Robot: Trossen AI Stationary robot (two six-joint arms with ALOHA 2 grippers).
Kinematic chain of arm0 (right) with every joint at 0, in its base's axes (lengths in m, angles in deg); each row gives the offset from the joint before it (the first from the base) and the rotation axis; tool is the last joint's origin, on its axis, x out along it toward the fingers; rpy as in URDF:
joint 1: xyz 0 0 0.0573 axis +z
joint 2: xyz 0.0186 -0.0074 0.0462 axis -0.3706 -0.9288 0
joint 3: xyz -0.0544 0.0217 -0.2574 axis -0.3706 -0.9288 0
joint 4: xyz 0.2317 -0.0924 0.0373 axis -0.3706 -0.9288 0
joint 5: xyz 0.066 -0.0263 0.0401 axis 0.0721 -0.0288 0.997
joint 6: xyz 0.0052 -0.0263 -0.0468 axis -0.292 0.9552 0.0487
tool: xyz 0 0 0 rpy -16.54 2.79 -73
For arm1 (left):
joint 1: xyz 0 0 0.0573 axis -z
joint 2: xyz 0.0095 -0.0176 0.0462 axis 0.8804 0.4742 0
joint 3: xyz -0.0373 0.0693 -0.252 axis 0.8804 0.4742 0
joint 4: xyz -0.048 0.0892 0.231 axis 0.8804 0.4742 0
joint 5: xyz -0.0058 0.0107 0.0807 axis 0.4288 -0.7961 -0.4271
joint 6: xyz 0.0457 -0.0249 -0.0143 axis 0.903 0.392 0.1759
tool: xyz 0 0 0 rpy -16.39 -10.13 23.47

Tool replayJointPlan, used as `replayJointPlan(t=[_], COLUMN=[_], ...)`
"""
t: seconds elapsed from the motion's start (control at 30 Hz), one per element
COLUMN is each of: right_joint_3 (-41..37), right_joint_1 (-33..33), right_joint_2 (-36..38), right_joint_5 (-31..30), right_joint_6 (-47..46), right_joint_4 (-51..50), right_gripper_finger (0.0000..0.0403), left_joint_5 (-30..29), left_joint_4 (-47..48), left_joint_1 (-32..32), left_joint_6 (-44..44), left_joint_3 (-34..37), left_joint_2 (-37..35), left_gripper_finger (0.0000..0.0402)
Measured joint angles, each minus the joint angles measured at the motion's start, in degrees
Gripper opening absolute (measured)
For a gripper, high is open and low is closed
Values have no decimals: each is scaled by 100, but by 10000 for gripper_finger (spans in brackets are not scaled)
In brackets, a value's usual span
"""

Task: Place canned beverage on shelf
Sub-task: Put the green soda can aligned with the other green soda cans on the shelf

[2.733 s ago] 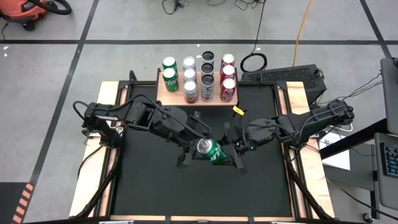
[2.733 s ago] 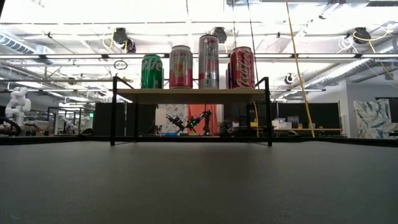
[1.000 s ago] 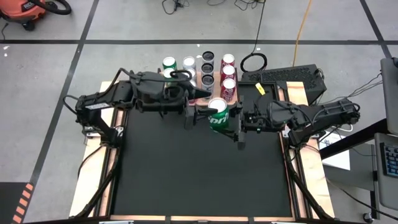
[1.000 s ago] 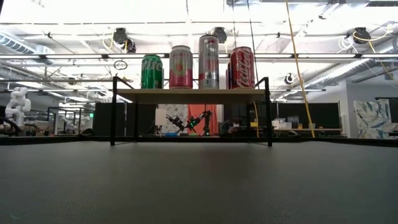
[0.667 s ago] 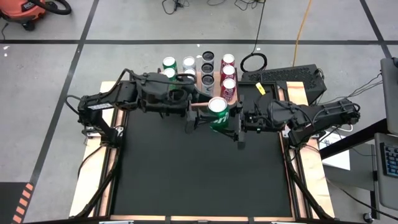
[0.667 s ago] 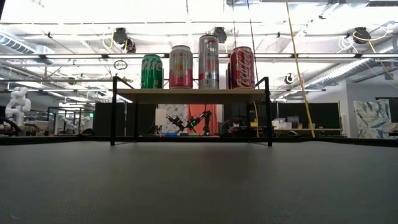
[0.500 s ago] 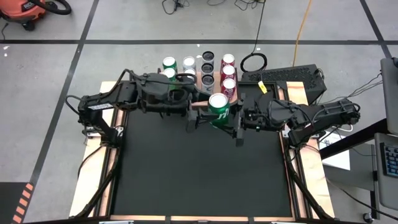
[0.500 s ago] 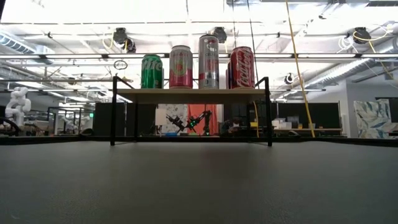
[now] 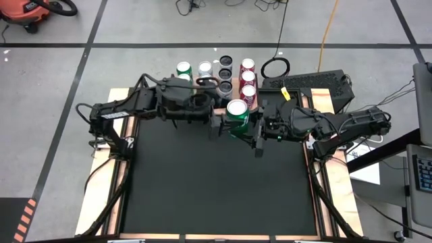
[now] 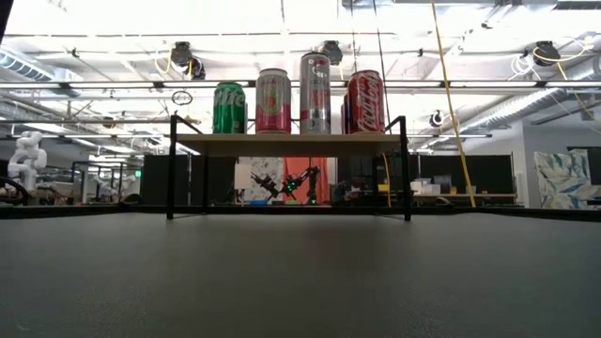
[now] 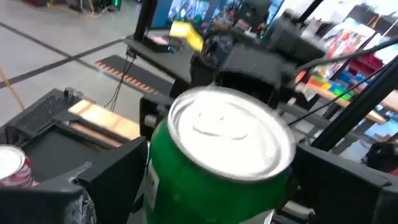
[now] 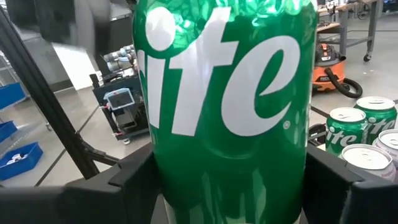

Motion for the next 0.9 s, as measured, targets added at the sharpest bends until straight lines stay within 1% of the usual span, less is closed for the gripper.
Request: replayJointPlan(t=[0.63, 0.73, 0.9], right_joint_3=[0, 0, 0], right_joint_1=[0, 2, 3], right_joint_2=[0, 0, 0], right_joint_5=[7, 8, 23], right_joint_6=[4, 4, 0], right_joint_4=[-52, -55, -54], right_gripper_finger=[274, 274, 274], left_joint_5=[97, 97, 104], left_joint_4=[16, 18, 28], left_joint_1=[-9, -9, -9], left_joint_6=[-160, -162, -146], left_joint_3=[-2, -2, -2], left_joint_2=[-11, -11, -11], left_gripper_finger=[394, 379, 334])
